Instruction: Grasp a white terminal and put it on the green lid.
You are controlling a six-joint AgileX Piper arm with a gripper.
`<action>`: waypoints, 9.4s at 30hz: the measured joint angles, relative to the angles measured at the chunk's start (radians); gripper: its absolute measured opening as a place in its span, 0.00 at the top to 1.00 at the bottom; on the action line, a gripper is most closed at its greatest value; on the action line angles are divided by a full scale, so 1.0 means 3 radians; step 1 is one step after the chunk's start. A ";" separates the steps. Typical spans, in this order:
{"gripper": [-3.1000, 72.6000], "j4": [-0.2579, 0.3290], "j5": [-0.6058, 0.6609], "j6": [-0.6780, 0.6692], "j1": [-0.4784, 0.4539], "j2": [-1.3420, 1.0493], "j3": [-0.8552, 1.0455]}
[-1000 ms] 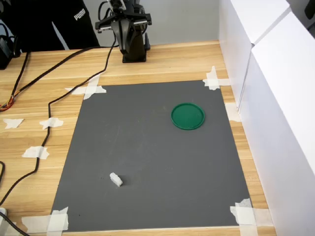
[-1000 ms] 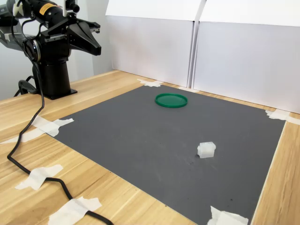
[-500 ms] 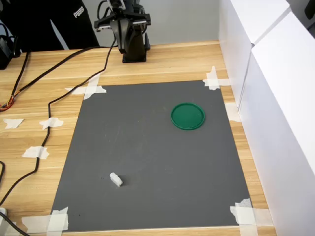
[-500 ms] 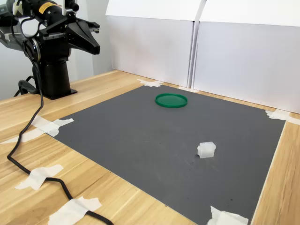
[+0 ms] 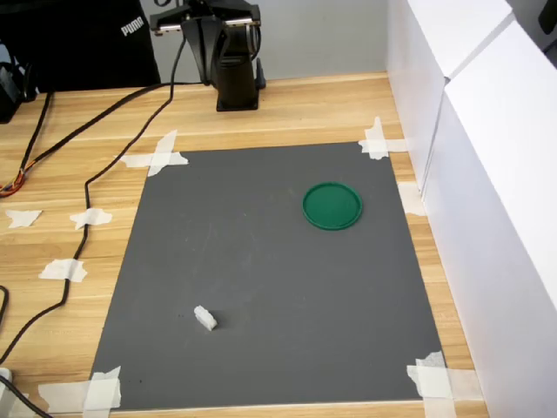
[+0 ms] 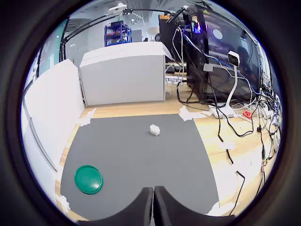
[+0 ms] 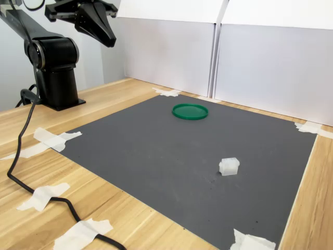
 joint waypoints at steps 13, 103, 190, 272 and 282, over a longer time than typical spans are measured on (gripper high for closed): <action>0.98 -0.0049 0.0884 -0.1071 0.0000 0.1433 -0.1055; 0.06 -0.0076 0.1903 -0.2390 0.0000 0.5787 -0.4711; 0.85 -0.0151 0.1074 -0.1762 0.1706 0.4116 -0.2244; 0.98 -0.0058 -0.0656 0.0179 0.0095 0.0875 -0.0344; 0.98 -0.0051 -0.0748 0.0193 -0.0068 -0.0113 0.0587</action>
